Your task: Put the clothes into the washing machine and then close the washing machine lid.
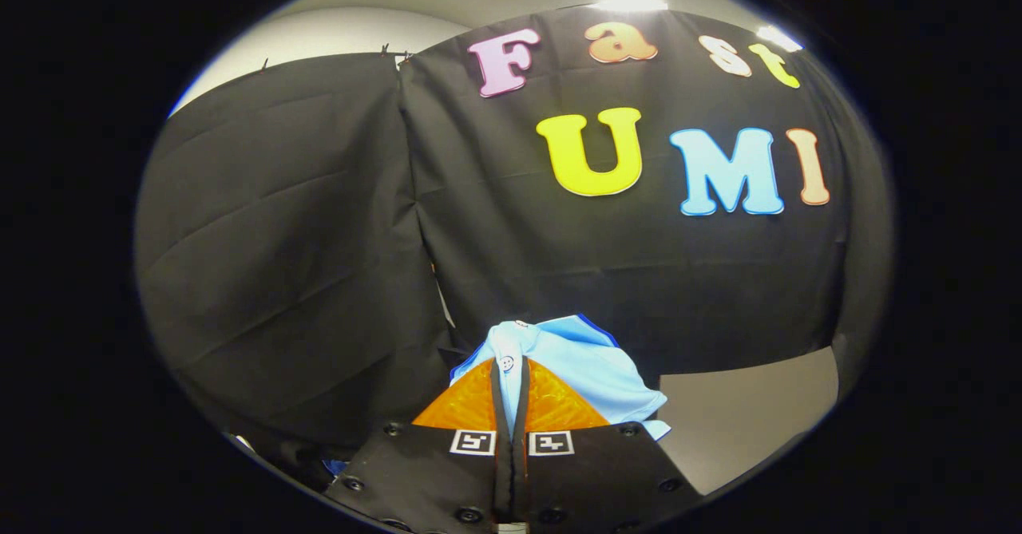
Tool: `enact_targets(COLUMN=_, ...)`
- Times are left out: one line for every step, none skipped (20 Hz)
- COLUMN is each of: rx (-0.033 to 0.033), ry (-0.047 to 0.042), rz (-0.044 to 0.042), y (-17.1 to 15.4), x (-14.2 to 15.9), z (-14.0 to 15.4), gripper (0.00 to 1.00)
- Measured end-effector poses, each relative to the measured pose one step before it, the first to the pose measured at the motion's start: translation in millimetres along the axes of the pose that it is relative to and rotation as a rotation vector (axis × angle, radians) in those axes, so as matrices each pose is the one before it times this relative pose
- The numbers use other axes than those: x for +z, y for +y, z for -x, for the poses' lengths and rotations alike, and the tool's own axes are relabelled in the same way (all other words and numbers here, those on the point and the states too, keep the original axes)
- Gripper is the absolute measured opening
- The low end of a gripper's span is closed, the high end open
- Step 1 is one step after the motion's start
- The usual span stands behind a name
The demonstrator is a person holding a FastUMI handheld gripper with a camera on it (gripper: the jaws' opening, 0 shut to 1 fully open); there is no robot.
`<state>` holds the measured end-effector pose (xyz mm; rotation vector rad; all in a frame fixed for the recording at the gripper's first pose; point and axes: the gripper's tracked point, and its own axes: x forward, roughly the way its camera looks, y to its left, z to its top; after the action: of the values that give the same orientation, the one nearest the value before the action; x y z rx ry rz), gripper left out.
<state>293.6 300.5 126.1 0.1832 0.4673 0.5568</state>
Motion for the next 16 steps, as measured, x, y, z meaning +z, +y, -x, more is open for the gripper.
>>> enact_targets(rx=0.01189, ry=0.00334, rz=0.00152, y=7.31, x=-1.10, z=-6.13, gripper=0.01)
enact_targets(rx=0.01237, ry=0.00649, rz=0.00312, y=6.33, x=-2.04, z=-8.10, gripper=0.01)
enact_targets(rx=0.00829, ry=0.00718, rz=0.00441, y=2.72, x=-1.73, z=-7.09, gripper=0.01)
enact_targets(rx=0.00992, ry=0.00792, rz=0.00459, y=2.92, x=-2.30, z=-6.89, gripper=0.01)
enact_targets(rx=0.00792, ry=0.00902, rz=0.00233, y=2.54, x=-2.34, z=-8.52, gripper=0.01)
enact_targets(rx=0.00654, ry=0.00634, rz=-0.00211, y=1.62, x=-1.31, z=-6.81, gripper=0.01)
enact_targets(rx=0.00862, ry=0.00817, rz=-0.00387, y=4.88, x=-3.75, z=-4.57, gripper=0.01)
enact_targets(rx=0.00658, ry=0.00918, rz=-0.00202, y=2.15, x=-1.92, z=-6.60, gripper=0.01)
enact_targets(rx=0.00414, ry=0.00729, rz=0.00135, y=4.18, x=-3.94, z=-4.47, gripper=0.01)
enact_targets(rx=0.00268, ry=0.00697, rz=0.00441, y=2.74, x=-3.20, z=-4.45, gripper=0.01)
enact_targets(rx=0.00337, ry=0.00946, rz=0.00352, y=0.80, x=-4.40, z=-6.66, gripper=0.01)
enact_targets(rx=0.00153, ry=0.00895, rz=0.00378, y=-0.47, x=-3.60, z=-7.24, gripper=0.01)
enact_targets(rx=0.00264, ry=0.01214, rz=0.00104, y=0.63, x=-6.25, z=-5.83, gripper=0.01)
enact_targets(rx=0.00367, ry=0.01239, rz=0.00241, y=-0.36, x=-5.51, z=-6.54, gripper=0.01)
enact_targets(rx=-0.00021, ry=0.01237, rz=0.00177, y=-1.11, x=-5.42, z=-6.83, gripper=0.01)
enact_targets(rx=0.00086, ry=0.01167, rz=0.00117, y=-1.00, x=-6.70, z=-5.61, gripper=0.01)
